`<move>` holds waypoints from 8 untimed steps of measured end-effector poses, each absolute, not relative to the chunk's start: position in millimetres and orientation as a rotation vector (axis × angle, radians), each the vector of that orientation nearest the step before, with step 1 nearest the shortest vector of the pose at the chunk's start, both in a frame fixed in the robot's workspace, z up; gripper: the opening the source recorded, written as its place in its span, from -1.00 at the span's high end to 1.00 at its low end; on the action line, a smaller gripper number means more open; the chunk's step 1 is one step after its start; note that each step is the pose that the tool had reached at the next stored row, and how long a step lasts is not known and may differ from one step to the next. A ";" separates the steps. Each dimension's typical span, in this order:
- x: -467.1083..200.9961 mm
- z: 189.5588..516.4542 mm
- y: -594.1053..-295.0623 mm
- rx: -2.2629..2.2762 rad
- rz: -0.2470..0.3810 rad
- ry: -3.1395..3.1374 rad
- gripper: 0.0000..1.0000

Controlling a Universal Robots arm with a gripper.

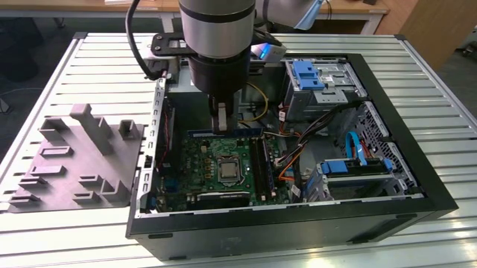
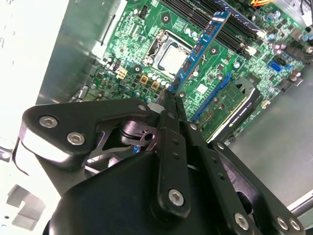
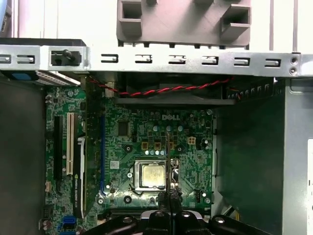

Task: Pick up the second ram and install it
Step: 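Insert the second ram into the second slot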

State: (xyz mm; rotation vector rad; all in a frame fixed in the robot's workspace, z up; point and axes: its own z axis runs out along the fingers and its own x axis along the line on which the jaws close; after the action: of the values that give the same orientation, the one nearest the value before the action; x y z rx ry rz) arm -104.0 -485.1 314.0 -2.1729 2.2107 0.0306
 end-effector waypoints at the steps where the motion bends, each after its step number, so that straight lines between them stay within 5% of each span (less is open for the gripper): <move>1: -104.0 313.8 -485.1 -2.151 0.030 2.232 0.76; 8: -104.0 312.8 -485.1 -2.007 0.026 2.361 0.76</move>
State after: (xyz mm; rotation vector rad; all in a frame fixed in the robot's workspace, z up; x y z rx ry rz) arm -104.0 -485.1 312.8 -2.0074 2.3605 0.0258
